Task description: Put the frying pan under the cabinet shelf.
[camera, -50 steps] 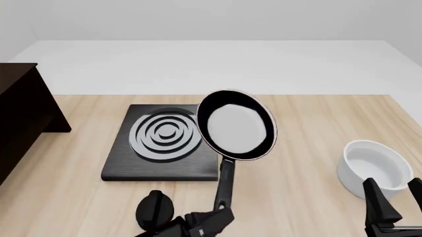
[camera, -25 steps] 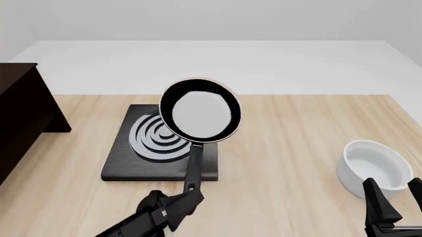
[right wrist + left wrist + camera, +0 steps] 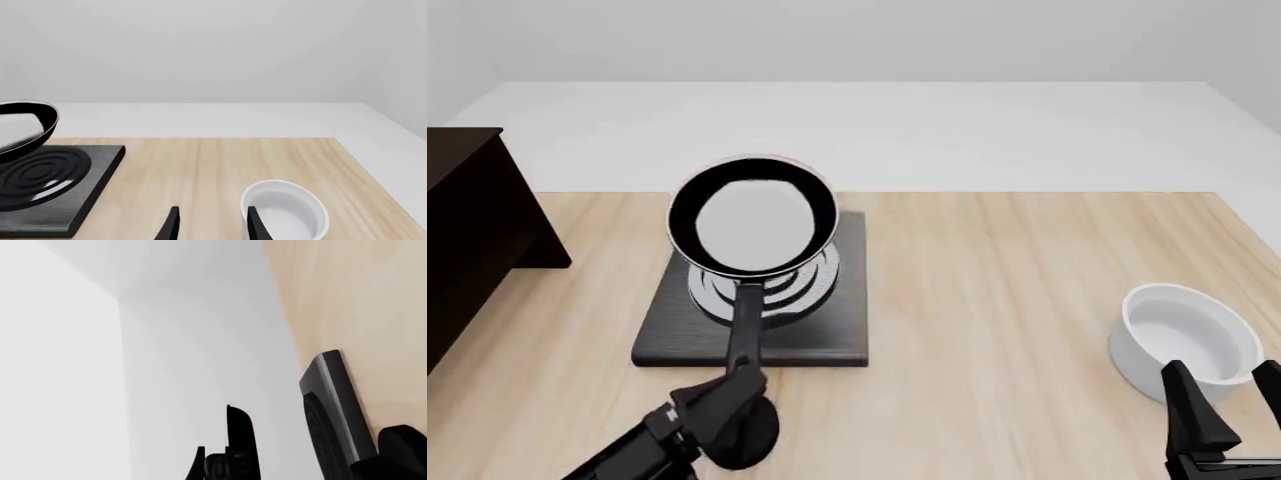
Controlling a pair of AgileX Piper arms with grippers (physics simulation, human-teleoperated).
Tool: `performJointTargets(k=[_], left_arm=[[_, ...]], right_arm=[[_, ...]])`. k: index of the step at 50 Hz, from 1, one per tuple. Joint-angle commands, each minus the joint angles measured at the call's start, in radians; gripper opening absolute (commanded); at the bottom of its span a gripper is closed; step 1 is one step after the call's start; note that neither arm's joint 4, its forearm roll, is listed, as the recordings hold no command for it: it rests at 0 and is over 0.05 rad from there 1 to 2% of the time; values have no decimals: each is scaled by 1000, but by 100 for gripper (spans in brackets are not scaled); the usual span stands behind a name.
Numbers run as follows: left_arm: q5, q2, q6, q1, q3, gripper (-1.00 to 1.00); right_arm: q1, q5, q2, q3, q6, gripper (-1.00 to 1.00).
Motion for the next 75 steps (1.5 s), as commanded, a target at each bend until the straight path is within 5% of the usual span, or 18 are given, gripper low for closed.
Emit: performJointTargets(k=[1, 13, 17, 20, 23, 75], left_arm=[[-18, -66, -19, 49, 12, -100], [5, -108, -61, 115, 12, -100], [203, -304, -84, 146, 12, -100], [486, -587, -94, 169, 12, -100], [1154, -1254, -114, 202, 12, -100], [1226, -1258, -264, 461, 12, -100]], right_arm=[[0, 0, 0, 0, 0, 100], [0, 0, 0, 0, 0, 100], [0, 0, 0, 0, 0, 100], [0, 0, 0, 0, 0, 100], [0, 0, 0, 0, 0, 100], [0, 0, 0, 0, 0, 100]])
